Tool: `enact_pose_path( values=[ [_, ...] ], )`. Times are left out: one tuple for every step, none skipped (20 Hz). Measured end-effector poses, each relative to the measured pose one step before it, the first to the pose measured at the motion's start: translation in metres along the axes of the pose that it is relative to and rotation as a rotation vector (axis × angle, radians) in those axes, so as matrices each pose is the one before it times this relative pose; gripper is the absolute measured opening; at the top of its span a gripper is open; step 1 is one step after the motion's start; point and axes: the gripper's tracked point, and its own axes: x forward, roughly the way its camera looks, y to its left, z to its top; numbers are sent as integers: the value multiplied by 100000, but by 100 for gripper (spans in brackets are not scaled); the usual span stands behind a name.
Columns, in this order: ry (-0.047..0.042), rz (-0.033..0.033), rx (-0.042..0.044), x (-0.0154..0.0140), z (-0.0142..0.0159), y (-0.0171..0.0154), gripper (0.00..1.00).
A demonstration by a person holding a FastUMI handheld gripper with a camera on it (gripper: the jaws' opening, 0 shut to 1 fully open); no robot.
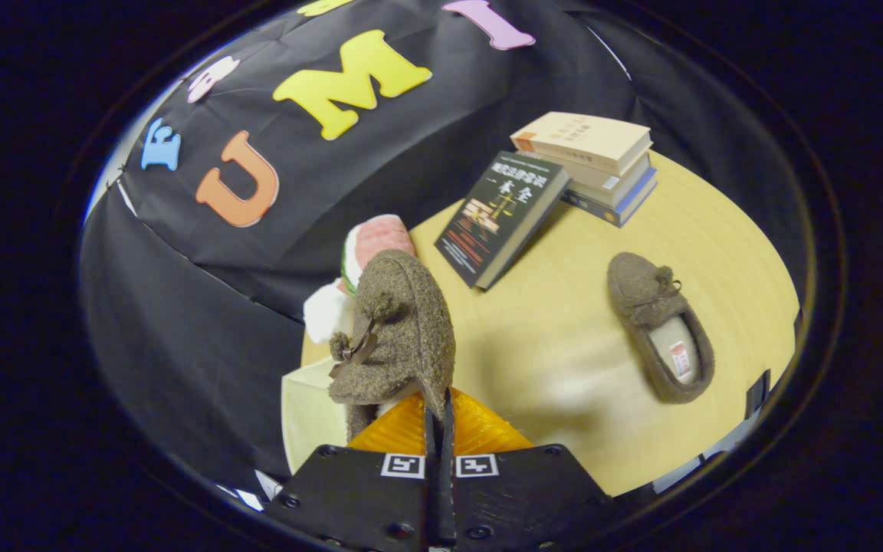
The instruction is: Open the storage box then place both shoes into the box .Put the left shoe in first, then the right shoe, with the right side of both shoes facing outward in a uniform manner.
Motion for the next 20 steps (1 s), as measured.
enact_pose_path(
  values=[
    [-1420,1902,-352,-285,-73,2145,0],
    [-955,1791,-892,-23,-304,2047,0],
    [-503,1310,-1314,145,-454,1889,0],
    [-102,890,-1403,362,-750,1621,0],
    [457,803,-1124,559,-867,1483,0],
    [1419,752,-767,734,-1137,1185,0],
    [1692,612,-540,818,-1200,1049,0],
    [1802,173,-503,942,-1309,896,0],
    [2063,-323,-981,950,-1317,537,0],
    [2042,-28,-716,955,-1252,498,0],
    [2379,10,-487,933,-1206,315,0],
    [1944,-181,-368,949,-1170,278,0],
    [1776,-913,-321,937,-940,-11,0],
    [1655,-993,203,923,-910,-99,0],
    [1803,-629,741,928,-718,-68,0],
    [2142,-222,1127,882,-730,-100,0],
    [1259,14,990,916,-531,196,0],
    [1167,-375,192,799,-331,78,0],
    [973,-708,-316,926,-314,26,0],
    [740,-773,-237,786,-329,-137,0]
  ],
)
